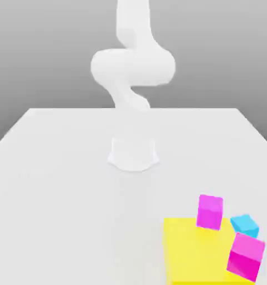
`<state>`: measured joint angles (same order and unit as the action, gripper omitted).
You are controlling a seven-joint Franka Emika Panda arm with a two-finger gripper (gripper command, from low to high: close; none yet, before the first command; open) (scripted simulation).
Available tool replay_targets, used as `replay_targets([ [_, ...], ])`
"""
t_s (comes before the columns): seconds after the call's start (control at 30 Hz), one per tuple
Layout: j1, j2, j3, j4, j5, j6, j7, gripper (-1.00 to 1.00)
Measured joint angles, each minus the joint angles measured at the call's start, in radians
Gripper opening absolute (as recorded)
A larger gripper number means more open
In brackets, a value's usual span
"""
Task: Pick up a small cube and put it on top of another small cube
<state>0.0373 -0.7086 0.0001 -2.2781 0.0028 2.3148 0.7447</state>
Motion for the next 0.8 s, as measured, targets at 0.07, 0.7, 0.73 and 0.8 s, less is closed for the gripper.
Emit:
replay_targets([
  [0.07,0.03,0.077,0.001,0.018,0.003,0.012,-0.047,0.0],
  [0.7,0.25,0.768,0.083,0.184,-0.001,0.124,-0.447,0.0],
  [0.73,0.257,0.804,0.089,0.192,-0.007,0.13,-0.464,0.0],
  [0.8,0.271,0.877,0.1,0.21,-0.021,0.142,-0.497,0.0],
])
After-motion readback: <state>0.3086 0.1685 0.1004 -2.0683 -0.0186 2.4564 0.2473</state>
